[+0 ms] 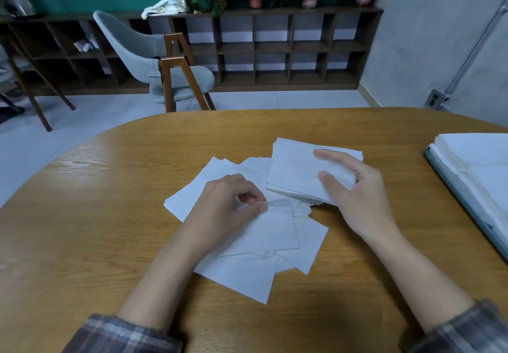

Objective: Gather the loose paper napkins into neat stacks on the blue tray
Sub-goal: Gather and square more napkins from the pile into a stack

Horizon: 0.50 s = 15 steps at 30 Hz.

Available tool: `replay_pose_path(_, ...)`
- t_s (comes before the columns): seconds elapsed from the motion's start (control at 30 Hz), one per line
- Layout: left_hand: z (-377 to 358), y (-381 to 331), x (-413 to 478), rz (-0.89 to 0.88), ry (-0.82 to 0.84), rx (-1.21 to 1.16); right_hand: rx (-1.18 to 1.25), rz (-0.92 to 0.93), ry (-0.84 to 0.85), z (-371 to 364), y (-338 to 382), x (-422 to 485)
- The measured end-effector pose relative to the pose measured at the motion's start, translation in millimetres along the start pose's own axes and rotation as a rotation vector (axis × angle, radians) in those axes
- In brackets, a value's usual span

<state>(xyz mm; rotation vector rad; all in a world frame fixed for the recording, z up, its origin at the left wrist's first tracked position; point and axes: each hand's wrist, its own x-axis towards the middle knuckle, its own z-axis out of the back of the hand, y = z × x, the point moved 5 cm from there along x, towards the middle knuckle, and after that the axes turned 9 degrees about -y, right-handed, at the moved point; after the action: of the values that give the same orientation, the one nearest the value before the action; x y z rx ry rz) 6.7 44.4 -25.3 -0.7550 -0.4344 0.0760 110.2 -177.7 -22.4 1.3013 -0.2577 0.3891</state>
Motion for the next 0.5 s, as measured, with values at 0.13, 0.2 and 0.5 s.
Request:
replay_pose_path(0.13,1.8,-4.3,-1.1,-0.044,-0.007,-0.025,0.048,-0.029,0.033,-2.5,4.3,-2.7)
replay_pose_path(0.2,-2.1,-1.9,-1.4,-0.070,0.026,0.032,0.035,-0.021,0.036,-2.5,4.6,-3.2)
replay_pose_path(0.5,1.0,-4.2,-1.1,-0.048,-0.007,-0.068,0.029,-0.023,0.078,-5.8,5.3,-3.9)
